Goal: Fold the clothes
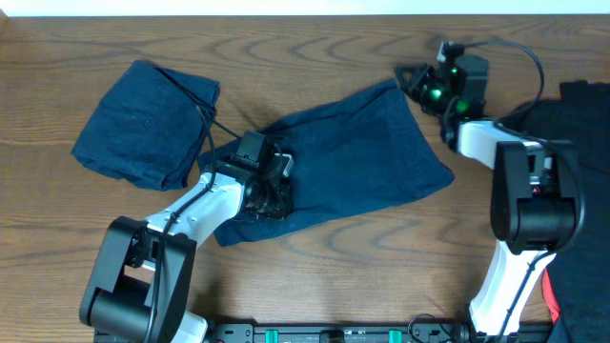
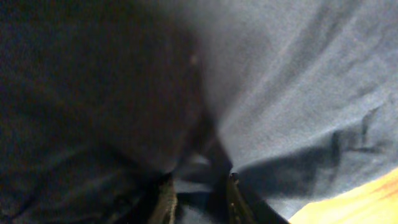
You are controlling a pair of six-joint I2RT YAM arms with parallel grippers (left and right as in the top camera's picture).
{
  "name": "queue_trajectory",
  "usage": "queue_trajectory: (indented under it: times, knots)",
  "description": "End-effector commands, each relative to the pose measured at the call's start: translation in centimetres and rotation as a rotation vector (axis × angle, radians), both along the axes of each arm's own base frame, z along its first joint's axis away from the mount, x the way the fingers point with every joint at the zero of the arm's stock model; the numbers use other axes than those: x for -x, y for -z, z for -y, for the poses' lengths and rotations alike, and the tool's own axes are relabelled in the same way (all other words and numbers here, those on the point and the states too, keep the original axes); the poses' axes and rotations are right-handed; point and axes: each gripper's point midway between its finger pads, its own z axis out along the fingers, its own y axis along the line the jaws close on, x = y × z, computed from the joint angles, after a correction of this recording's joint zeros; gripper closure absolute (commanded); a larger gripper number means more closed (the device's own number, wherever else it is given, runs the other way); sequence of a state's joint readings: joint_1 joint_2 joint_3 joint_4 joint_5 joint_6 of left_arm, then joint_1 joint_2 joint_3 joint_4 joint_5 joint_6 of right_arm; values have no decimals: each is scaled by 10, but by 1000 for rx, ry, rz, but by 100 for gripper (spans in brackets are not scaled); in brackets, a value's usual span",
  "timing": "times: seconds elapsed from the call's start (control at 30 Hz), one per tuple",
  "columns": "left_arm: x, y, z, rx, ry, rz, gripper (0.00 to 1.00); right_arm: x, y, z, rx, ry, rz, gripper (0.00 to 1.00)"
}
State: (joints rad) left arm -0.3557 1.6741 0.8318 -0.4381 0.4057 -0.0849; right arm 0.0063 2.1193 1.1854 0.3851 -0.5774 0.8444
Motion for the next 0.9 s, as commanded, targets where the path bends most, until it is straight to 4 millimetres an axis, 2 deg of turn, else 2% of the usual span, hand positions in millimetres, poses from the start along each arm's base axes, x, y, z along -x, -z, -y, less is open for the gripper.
queue_trajectory:
  times: [0.0,0.13,0.2,0.33,0.47,0.57,0.63,0.7,0.77,0.87]
  knots:
    - [0,2,-9,-48,-36,-10,64,21,5,6,36,-115,-25,98]
    - [-14,-16,-3,-23,-35,39,63,45,32,16,98,-159,-138,98]
    - [-18,-26,2,5,-31,59,70,55,33,11,107,-215,-143,99]
    - [-25,-48,4,23,-31,103,71,66,19,10,181,-284,-105,99]
    - [-22,-65,3,33,-32,127,71,78,-7,30,391,-257,-98,98]
    - [-15,-76,1,34,-31,132,70,101,-16,45,534,-209,-189,99]
    - [-12,-81,0,36,-31,136,70,120,-10,48,611,-218,-274,99]
    - [-9,-86,-1,37,-31,141,69,140,4,41,631,-260,-361,99]
    - [-9,-87,-2,39,-32,144,69,152,18,38,653,-287,-424,99]
    - [-8,-87,-2,38,-32,141,69,160,41,35,660,-308,-485,99]
